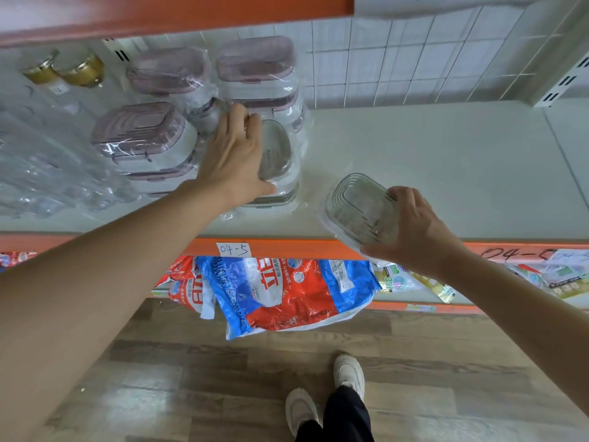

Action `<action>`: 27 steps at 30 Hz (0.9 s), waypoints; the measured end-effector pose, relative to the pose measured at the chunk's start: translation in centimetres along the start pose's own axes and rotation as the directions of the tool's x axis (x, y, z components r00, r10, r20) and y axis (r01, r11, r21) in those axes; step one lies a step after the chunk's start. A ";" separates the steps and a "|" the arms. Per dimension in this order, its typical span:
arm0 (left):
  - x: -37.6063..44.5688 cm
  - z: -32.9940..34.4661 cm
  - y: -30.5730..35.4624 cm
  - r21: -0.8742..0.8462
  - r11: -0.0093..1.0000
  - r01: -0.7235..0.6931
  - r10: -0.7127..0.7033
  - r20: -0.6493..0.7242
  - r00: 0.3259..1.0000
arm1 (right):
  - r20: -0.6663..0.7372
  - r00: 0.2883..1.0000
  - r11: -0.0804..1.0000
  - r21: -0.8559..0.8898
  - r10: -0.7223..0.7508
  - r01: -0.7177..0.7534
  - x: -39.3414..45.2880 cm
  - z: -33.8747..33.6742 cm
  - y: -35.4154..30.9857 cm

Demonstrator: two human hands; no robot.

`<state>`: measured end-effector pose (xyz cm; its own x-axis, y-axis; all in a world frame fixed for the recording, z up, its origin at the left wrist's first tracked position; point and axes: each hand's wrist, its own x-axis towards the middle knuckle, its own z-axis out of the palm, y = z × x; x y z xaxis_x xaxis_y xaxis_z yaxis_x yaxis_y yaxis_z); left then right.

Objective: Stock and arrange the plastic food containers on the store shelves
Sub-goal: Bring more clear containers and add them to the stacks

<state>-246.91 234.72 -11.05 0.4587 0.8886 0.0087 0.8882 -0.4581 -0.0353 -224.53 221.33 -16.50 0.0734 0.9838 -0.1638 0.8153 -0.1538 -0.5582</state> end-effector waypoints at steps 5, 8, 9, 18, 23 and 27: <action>-2.8 -0.5 0.9 -0.082 0.995 -0.049 0.047 -0.029 0.998 | 0.015 1.000 1.000 0.000 -0.003 0.003 -0.9 -0.3 -0.9; -5.9 -0.4 1.1 -0.109 0.991 -0.079 0.083 0.039 0.996 | 0.036 0.999 0.999 -0.023 -0.021 0.022 -2.2 -0.2 -1.9; -7.0 -0.4 1.0 -0.109 0.991 -0.079 0.087 0.069 0.994 | 0.053 0.998 0.998 -0.045 -0.035 0.037 -2.8 0.0 -2.3; -16.0 -7.7 -4.6 -0.070 0.997 -0.044 0.057 0.201 0.978 | 0.223 0.946 0.947 -0.169 -0.234 0.274 -6.3 -0.5 -10.5; -19.8 -15.3 -8.6 -0.004 0.999 -0.033 0.033 0.185 0.982 | 0.289 0.883 0.886 -0.178 -0.369 0.428 -8.0 -4.3 -17.2; -21.6 -21.1 -10.5 -0.027 1.000 0.002 0.002 0.142 0.990 | 0.310 0.836 0.823 -0.215 -0.453 0.526 -9.8 -9.2 -22.5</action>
<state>-265.60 219.85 10.26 0.4520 0.8819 -0.1336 0.8894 -0.4571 -0.0085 -238.36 216.01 5.16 -0.4861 0.8632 -0.1362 0.8331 0.4108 -0.3704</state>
